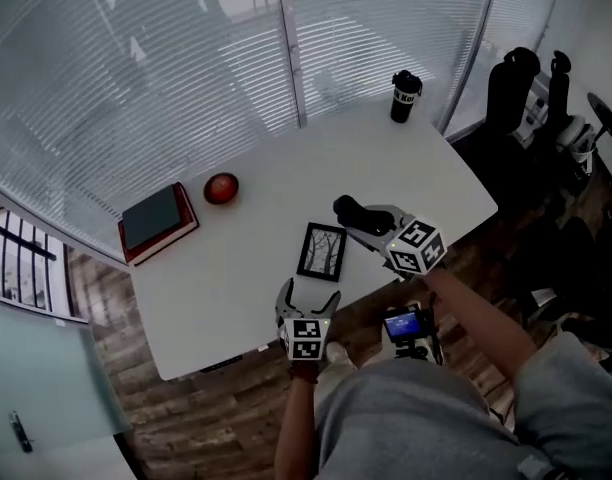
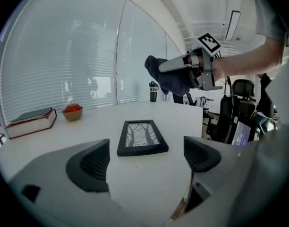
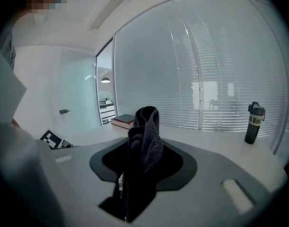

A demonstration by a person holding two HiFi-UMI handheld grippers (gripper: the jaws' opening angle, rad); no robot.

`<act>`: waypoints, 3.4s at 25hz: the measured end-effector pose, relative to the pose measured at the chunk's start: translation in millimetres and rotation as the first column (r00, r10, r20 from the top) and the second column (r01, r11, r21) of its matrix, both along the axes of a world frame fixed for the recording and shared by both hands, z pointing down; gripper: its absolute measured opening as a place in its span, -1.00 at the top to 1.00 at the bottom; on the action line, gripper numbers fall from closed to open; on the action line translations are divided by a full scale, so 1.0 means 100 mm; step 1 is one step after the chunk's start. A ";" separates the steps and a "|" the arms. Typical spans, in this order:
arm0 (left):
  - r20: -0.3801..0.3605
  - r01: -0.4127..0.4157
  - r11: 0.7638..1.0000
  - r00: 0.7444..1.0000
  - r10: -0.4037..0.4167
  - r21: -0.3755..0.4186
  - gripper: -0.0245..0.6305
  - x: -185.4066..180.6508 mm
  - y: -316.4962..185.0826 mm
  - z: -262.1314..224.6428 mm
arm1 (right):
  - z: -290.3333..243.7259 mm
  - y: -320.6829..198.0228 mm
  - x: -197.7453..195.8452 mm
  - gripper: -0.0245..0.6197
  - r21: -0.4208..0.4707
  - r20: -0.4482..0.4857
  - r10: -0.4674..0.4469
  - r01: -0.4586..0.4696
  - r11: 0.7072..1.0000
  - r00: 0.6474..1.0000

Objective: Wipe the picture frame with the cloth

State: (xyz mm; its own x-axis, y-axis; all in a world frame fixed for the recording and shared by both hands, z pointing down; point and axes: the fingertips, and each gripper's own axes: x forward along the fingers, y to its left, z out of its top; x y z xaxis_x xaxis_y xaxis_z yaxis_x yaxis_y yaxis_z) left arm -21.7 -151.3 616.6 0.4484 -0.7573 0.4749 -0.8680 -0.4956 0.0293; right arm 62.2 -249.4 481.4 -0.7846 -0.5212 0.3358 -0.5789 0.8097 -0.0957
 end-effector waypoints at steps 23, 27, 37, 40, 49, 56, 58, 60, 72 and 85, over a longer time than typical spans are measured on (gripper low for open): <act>0.092 -0.043 0.993 0.994 0.054 -0.112 -0.47 0.07 -0.41 0.31 | 1.40 -0.82 -0.62 0.15 -0.256 -0.329 -0.186 0.102 0.961 0.926; 0.109 -0.092 0.991 0.989 0.102 -0.098 -0.40 0.03 -0.38 0.35 | 1.23 -0.76 -0.56 0.13 -0.239 -0.259 -0.229 0.168 0.956 0.938; 0.112 -0.118 0.986 0.985 0.131 -0.114 -0.35 0.00 -0.46 0.36 | 1.43 -0.85 -0.61 0.49 -0.215 -0.355 -0.208 0.137 0.967 0.912; 0.131 -0.144 0.982 0.978 0.160 -0.121 -0.30 0.00 -0.44 0.39 | 1.52 -0.87 -0.60 0.49 -0.228 -0.380 -0.195 0.113 0.967 0.904; 0.175 -0.162 0.975 0.967 0.188 -0.152 -0.25 0.02 -0.44 0.45 | 1.59 -0.81 -0.64 0.60 -0.245 -0.354 -0.170 0.084 0.966 0.920; 0.174 -0.163 0.975 0.966 0.189 -0.149 -0.24 0.02 -0.43 0.44 | 1.60 -0.75 -0.67 0.62 -0.227 -0.381 -0.176 0.093 0.969 0.908; 0.176 -0.165 0.975 0.966 0.190 -0.150 -0.24 0.02 -0.42 0.46 | 1.61 -0.72 -0.67 0.62 -0.215 -0.393 -0.177 0.097 0.972 0.902; 0.176 -0.166 0.974 0.965 0.192 -0.151 -0.23 0.02 -0.41 0.47 | 1.62 -0.69 -0.69 0.63 -0.205 -0.402 -0.183 0.106 0.973 0.897; 0.172 -0.171 0.973 0.965 0.197 -0.156 -0.22 0.00 -0.41 0.48 | 1.67 -0.45 -0.80 0.68 -0.204 -0.451 -0.243 0.165 0.965 0.859; 0.172 -0.172 0.972 0.965 0.199 -0.157 -0.22 0.01 -0.39 0.49 | 1.67 -0.09 -0.93 0.69 -0.281 -0.409 -0.323 0.219 0.934 0.853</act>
